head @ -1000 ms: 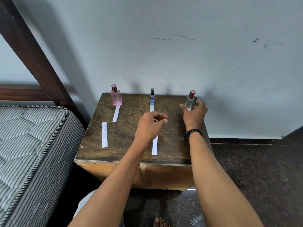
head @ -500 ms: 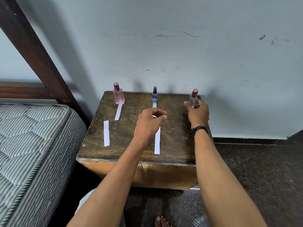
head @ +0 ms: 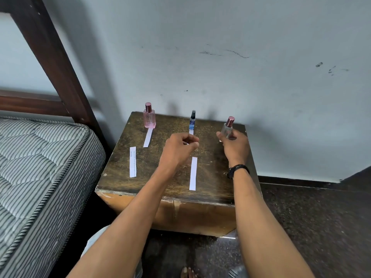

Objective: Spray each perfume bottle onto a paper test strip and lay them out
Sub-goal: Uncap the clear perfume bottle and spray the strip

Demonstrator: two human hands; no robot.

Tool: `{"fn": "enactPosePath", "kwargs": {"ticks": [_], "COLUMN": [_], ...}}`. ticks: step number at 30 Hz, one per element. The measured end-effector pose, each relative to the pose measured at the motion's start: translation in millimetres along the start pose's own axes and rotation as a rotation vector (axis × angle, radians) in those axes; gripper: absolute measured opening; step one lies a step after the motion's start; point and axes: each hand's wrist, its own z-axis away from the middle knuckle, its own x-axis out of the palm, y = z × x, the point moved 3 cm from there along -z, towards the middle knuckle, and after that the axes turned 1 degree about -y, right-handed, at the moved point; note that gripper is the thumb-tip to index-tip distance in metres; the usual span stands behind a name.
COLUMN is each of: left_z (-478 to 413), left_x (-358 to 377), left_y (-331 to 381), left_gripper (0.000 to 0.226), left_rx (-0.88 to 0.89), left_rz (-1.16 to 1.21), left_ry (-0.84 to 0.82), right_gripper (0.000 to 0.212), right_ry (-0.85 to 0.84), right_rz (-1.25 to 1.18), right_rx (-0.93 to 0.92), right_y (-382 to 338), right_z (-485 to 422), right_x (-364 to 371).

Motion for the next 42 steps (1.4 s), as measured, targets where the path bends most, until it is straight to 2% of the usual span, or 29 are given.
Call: {"fn": "enactPosePath", "kwargs": {"ticks": [11,19,25,37,42], "left_z": [-2,1,6,5,7], "left_x": [-36,-40,-40,-49,-55], "left_y": [-9,-4,-2,-6,-4], "left_gripper": [0.010,0.037,0.034,0.025,0.023], "left_rx": [0.050,0.205,0.268,0.246,0.251], "left_rz": [0.040,0.113,0.130,0.125,0.187], "left_ry": [0.043,-0.026,-0.112,-0.070,-0.023], "right_gripper": [0.030,0.035,0.035,0.047,0.041], "right_ry": [-0.220,-0.323,-0.381,-0.422,-0.450], "right_rz": [0.158,0.219,0.299,0.377,0.434], "right_rx": [-0.156,-0.228,-0.275,-0.329,-0.315], "right_y": [-31,-45,-45,-47,-46], "right_z": [43,78,97,105,105], "right_x": [14,21,19,17,15]}}
